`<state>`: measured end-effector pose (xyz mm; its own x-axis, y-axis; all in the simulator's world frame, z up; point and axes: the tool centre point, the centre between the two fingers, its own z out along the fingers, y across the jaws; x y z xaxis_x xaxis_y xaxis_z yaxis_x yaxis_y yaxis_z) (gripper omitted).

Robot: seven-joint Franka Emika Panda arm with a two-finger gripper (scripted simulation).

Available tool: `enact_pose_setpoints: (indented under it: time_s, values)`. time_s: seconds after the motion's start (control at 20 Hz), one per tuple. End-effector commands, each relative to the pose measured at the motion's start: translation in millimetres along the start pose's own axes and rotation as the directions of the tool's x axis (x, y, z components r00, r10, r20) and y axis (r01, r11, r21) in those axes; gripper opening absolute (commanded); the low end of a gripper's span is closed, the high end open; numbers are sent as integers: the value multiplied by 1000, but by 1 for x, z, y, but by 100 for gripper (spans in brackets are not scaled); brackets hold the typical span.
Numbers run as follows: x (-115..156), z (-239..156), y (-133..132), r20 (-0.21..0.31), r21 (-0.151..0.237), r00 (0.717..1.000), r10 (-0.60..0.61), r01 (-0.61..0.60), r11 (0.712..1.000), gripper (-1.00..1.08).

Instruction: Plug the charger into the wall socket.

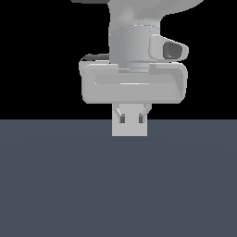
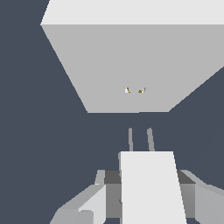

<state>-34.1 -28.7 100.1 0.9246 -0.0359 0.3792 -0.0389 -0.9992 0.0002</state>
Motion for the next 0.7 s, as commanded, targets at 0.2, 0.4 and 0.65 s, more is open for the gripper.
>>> enact_pose_setpoints:
  time_s: [0.2, 0.4, 0.65]
  values:
    - [0, 0, 0, 0, 1, 1000, -2, 2, 1000, -100]
    - [5, 2, 0, 0, 1, 1000, -1, 1, 1000, -100]
    - [20, 8, 0, 0, 2, 1000, -1, 1, 1000, -100]
